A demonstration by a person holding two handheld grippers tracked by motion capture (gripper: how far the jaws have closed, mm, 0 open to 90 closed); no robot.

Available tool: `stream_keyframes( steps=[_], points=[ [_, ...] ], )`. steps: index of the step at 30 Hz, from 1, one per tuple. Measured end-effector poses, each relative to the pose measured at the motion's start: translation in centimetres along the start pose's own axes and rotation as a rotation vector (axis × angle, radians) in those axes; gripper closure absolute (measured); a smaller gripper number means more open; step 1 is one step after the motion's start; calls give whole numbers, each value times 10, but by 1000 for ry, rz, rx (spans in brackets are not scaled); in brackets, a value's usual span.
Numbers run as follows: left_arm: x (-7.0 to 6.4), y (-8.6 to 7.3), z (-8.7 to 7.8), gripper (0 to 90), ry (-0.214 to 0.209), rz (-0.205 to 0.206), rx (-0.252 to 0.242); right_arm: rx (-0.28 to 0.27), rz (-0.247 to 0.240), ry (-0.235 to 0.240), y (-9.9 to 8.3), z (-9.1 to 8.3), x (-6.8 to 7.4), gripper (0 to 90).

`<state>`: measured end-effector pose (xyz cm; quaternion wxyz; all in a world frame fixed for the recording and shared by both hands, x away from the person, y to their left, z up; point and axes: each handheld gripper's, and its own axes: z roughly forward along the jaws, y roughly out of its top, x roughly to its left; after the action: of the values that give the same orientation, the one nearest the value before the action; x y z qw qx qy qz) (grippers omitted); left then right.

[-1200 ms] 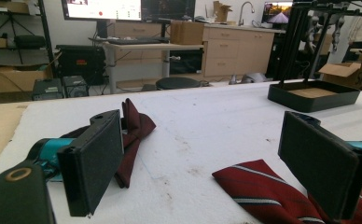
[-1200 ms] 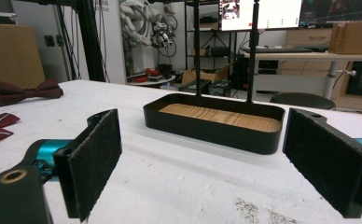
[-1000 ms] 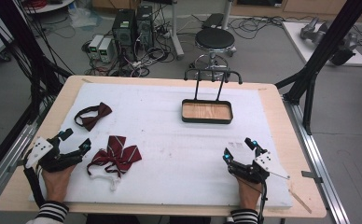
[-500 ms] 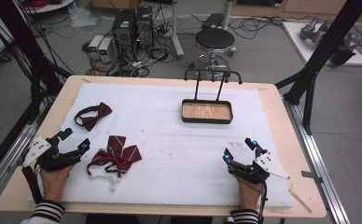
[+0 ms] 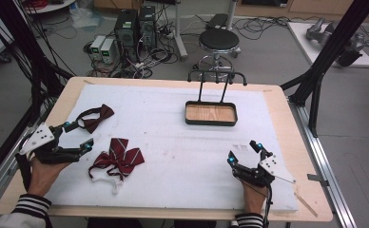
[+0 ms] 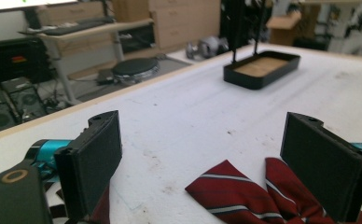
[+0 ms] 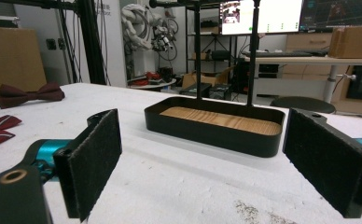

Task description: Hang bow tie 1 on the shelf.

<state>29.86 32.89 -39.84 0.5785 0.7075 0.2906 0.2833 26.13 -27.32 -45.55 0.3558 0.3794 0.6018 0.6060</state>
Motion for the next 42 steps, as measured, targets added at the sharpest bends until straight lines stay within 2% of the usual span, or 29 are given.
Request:
stream_keyframes(
  steps=[2, 4, 5, 6, 9, 10, 14, 17, 18, 19, 21, 22, 26, 28, 35, 42],
  points=[
    [1, 7, 3, 131, -27, 30, 31, 1, 3, 0, 0, 0, 0, 109],
    [3, 12, 5, 131, -65, 36, 64, 1, 2, 0, 0, 0, 0, 109],
    [4, 16, 9, 132, -94, 44, 100, 1, 2, 0, 0, 0, 0, 109],
    [4, 16, 9, 131, -94, 44, 100, 1, 3, 0, 0, 0, 0, 109],
    [5, 21, 16, 132, -149, 60, 164, -1, 1, 0, 0, 0, 0, 109],
    [5, 21, 16, 131, -149, 60, 164, 0, 4, 0, 0, 0, 0, 109],
    [6, 28, 23, 131, -204, 82, 234, -3, 2, 0, 0, 0, 0, 109],
    [5, 32, 31, 131, -272, 127, 323, -1, 3, 0, 0, -1, 0, 109],
    [2, 34, 37, 131, -316, 173, 393, -1, 6, -1, 0, -1, 0, 109],
    [2, 34, 37, 131, -316, 173, 393, -1, 6, -1, 0, -1, 0, 109],
    [-2, 32, 45, 131, -353, 226, 471, -2, 5, 2, 0, -1, 0, 109],
    [-2, 32, 45, 132, -353, 226, 471, -3, 5, 1, 0, -1, 0, 109],
    [-8, 29, 53, 132, -417, 251, 536, -1, 7, 0, 0, -1, 0, 109],
    [-10, 28, 56, 133, -433, 273, 568, -1, 9, 1, 0, -1, 0, 109],
    [-14, 25, 62, 146, -456, 315, 626, -3, 8, 0, 0, -1, 0, 109],
    [-17, 22, 70, 148, -476, 329, 688, -9, 4, 0, 0, -1, 0, 109]
  ],
)
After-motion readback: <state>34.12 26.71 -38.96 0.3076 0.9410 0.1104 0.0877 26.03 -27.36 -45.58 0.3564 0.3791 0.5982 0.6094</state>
